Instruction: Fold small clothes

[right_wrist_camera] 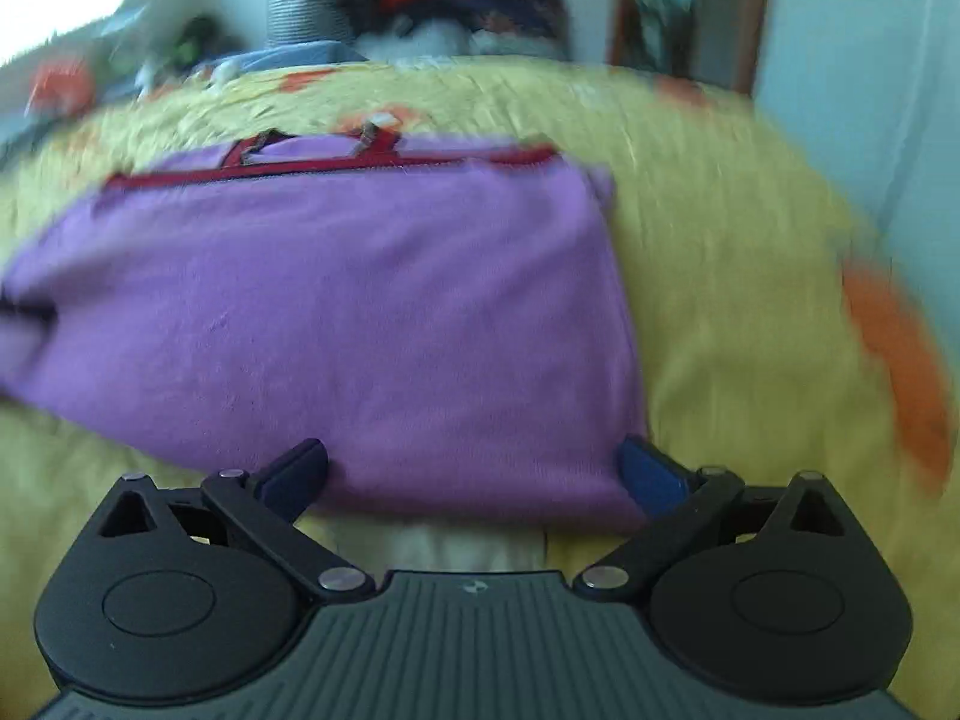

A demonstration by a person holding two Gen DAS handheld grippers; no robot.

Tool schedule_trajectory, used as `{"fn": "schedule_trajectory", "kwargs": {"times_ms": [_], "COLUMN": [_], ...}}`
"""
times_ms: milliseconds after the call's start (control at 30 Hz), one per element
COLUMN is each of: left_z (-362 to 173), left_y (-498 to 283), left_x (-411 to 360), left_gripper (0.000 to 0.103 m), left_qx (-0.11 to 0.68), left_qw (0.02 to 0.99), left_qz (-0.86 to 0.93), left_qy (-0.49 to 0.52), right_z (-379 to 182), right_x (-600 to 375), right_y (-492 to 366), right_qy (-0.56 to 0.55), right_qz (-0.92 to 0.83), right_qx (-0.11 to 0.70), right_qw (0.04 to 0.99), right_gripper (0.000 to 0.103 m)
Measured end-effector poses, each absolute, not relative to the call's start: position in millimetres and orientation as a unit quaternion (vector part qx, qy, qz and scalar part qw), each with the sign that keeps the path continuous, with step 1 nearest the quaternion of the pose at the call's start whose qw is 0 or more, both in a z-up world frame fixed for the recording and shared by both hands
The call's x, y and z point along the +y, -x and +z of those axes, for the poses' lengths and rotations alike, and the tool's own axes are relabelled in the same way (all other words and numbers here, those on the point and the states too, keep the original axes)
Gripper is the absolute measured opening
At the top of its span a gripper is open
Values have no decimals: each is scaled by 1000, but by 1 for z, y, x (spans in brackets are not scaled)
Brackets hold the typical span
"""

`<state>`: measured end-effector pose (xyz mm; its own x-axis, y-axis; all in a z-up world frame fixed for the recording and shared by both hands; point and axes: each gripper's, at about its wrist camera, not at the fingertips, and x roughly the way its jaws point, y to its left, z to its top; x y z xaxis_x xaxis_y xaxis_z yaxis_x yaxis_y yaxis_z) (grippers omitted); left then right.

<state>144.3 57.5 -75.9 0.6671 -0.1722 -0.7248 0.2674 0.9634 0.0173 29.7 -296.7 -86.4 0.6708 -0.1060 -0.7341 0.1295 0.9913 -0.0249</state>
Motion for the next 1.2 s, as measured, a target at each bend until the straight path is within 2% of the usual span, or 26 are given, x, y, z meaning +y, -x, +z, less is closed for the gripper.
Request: {"fn": "schedule_trajectory", "kwargs": {"times_ms": [233,300,400,600,700,800,933,1067,1200], "left_z": [-61,-70,-78,-81,-78,-73,-79,-77,-61], "left_y": [-136,-134,-126,-121,-122,-122,-118,-117,-138], "left_x": [74,66,58,78,84,95,96,103,135], "left_gripper": [103,103,103,103,103,103,103,103,103], "left_qx": [400,407,391,378,385,397,381,384,408], "left_qw": [901,896,901,904,899,893,895,895,890], "left_qz": [-170,-176,-171,-183,-193,-203,-210,-208,-203], "left_qy": [-2,-20,-76,-78,-82,-68,-97,-93,-13], "right_z": [-63,-65,-89,-97,-88,-72,-91,-89,-76], "right_x": [-296,-293,-283,-272,-270,-269,-272,-275,-259], "right_y": [-24,-35,-47,-18,-24,-28,-48,-39,-47], "right_qy": [-20,-32,-6,0,10,-18,-24,-23,-19], "right_qz": [-62,-32,-40,-52,-55,-59,-73,-66,-69], "right_qx": [353,341,395,380,392,362,400,395,392], "right_qw": [933,939,918,923,918,930,913,916,917], "right_gripper": [103,103,103,103,103,103,103,103,103]}}
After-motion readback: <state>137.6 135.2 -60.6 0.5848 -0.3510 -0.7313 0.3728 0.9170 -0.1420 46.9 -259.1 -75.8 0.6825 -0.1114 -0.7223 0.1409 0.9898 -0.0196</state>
